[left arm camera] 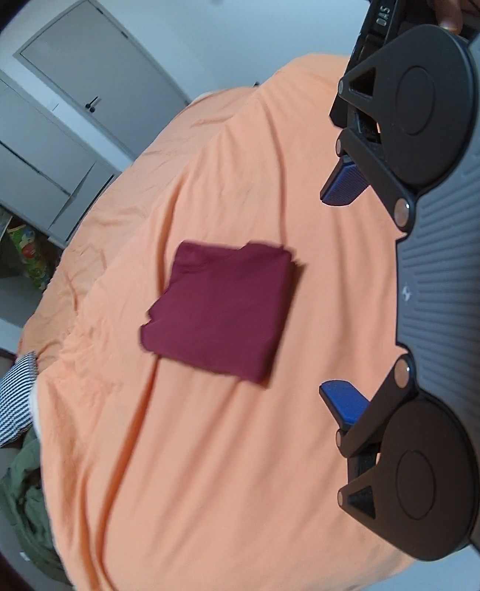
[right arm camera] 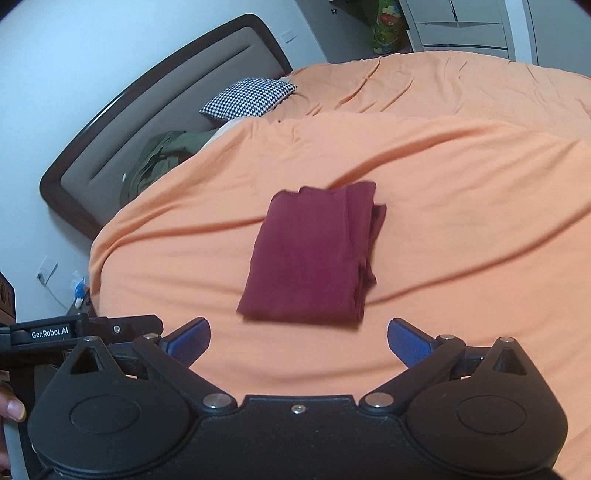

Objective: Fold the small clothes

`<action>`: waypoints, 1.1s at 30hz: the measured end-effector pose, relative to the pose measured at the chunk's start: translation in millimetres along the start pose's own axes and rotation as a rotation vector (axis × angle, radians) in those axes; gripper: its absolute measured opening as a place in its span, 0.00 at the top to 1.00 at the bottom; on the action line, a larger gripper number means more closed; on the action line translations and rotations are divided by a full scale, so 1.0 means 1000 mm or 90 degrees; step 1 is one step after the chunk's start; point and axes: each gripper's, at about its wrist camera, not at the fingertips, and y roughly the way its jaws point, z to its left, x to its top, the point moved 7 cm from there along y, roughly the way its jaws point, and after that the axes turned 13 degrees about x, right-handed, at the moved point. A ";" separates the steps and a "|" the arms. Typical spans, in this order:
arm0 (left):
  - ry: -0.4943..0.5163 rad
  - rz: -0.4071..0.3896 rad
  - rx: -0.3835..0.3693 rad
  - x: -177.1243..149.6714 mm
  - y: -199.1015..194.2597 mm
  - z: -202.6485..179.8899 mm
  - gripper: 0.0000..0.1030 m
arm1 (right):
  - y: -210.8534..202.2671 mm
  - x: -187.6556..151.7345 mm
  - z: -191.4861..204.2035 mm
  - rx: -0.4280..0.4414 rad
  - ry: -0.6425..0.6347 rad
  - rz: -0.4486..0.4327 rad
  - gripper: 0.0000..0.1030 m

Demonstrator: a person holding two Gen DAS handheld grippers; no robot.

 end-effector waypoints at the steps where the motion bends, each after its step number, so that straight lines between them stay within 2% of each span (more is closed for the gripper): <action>1: 0.000 -0.009 0.001 -0.007 -0.007 0.000 0.00 | -0.007 -0.007 0.002 0.001 0.002 0.001 0.01; 6: 0.036 -0.051 0.007 -0.031 -0.041 -0.005 0.00 | -0.039 -0.031 0.009 -0.002 0.002 0.002 0.01; 11: 0.041 -0.103 0.043 -0.030 -0.071 -0.011 0.00 | -0.060 -0.037 0.014 -0.001 0.001 -0.005 0.01; 14: -0.010 -0.113 -0.014 -0.022 -0.088 -0.011 0.00 | -0.069 -0.031 0.023 0.002 -0.011 -0.019 0.01; 15: -0.014 -0.121 -0.019 -0.019 -0.093 -0.012 0.01 | -0.072 -0.027 0.026 0.004 -0.016 -0.026 0.01; 18: -0.007 -0.196 -0.046 -0.013 -0.115 -0.011 0.00 | -0.080 -0.015 0.037 0.010 -0.030 -0.047 0.01; 21: -0.025 -0.181 -0.083 -0.005 -0.119 -0.015 0.00 | -0.089 -0.003 0.046 0.014 -0.047 -0.066 0.01; 22: -0.023 -0.188 -0.079 -0.002 -0.120 -0.017 0.00 | -0.092 0.000 0.049 0.015 -0.053 -0.072 0.01; 25: -0.021 -0.199 -0.034 0.003 -0.122 -0.021 0.00 | -0.099 0.010 0.056 0.016 -0.065 -0.085 0.01; 30: -0.021 -0.147 -0.003 0.010 -0.112 -0.018 0.00 | -0.105 0.025 0.065 0.010 -0.069 -0.096 0.01; 33: -0.003 -0.136 0.025 0.010 -0.109 -0.017 0.00 | -0.105 0.032 0.071 0.009 -0.064 -0.095 0.01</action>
